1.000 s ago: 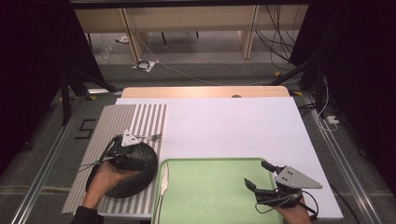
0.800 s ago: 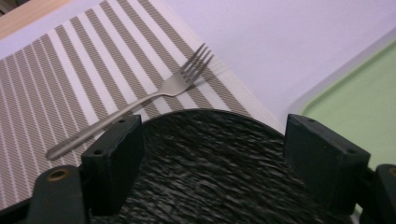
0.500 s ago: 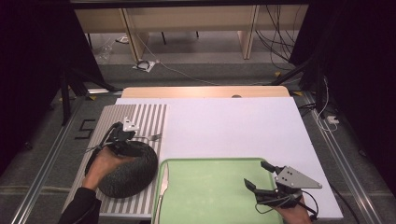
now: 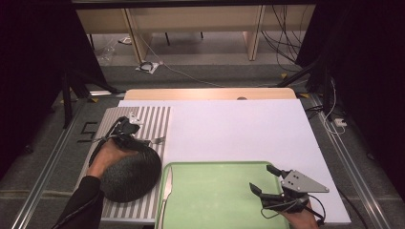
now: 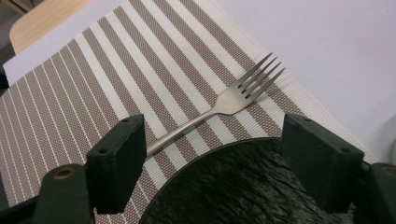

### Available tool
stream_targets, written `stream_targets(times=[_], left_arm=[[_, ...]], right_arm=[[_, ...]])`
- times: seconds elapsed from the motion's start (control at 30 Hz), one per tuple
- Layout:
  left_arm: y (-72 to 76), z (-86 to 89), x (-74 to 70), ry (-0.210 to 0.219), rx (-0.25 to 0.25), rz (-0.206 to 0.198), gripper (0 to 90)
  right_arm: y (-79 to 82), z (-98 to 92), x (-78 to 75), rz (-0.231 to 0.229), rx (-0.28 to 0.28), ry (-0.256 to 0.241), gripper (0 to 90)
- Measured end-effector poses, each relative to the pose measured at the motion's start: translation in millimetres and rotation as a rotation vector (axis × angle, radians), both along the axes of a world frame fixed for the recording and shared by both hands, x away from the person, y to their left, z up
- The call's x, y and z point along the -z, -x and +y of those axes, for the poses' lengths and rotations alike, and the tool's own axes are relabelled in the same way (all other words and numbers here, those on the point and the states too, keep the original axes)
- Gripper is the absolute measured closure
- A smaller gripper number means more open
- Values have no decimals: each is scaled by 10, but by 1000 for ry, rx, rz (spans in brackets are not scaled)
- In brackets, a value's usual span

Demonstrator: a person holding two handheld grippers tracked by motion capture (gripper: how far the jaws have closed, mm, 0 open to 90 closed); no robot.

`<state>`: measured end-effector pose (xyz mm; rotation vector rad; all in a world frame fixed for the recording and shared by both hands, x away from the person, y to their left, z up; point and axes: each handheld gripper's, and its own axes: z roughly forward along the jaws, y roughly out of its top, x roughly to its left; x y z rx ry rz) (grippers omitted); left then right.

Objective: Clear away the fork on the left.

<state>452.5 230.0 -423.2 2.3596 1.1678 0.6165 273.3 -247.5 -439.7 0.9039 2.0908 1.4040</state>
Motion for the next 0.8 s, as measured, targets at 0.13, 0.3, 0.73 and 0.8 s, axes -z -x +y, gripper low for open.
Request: stream_targets(times=[0.13,0.3,0.73,0.8], left_arm=[[-115,37,37,-25,-3,24,237],[-224,49,49,-51,0,41,241],[-455,105,127,-94,-5,117,256],[-478,105,133,-98,-2,129,260]], right_arm=[[0,-2,-1,-2,0,-2,195],[1,-4,-2,-1,-2,-2,195],[-8,6,6,7,-6,2,195],[-6,4,4,11,-4,7,195]])
